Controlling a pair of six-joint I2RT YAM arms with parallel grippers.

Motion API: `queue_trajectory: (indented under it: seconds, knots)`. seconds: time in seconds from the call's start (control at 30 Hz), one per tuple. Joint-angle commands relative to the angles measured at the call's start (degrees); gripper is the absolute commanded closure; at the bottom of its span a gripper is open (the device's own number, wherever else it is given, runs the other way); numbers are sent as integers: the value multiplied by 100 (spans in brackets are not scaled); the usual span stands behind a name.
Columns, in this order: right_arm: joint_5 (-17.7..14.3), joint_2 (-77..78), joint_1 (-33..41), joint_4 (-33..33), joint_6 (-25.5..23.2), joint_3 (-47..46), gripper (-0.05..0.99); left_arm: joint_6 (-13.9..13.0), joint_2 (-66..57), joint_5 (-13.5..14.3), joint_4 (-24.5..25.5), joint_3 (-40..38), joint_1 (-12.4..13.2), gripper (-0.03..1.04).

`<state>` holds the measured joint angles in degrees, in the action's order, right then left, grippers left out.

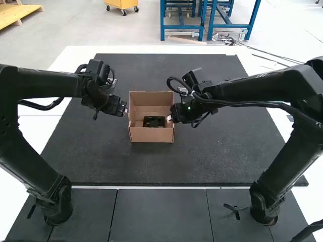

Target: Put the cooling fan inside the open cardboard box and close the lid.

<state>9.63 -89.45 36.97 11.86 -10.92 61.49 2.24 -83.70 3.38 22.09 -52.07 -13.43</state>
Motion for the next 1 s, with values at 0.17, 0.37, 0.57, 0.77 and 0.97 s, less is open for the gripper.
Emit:
queue_trajectory:
  seconds: [0.17,0.37,0.57,0.77,0.97]
  knots:
    - [4,499,-234,159,72,91,25,-391,337,93,-222,-84,552,4]
    - [171,1008,-436,159,46,-67,18,-479,354,269,-416,-409,543,4]
    - [74,1562,-621,71,63,-384,16,-505,275,278,-521,-813,526,4]
    - [-383,2089,-665,-254,151,-718,16,-514,135,278,-565,-1024,227,4]
    - [-523,2547,-665,-140,1118,-753,14,-584,-111,278,-767,-1103,-353,4]
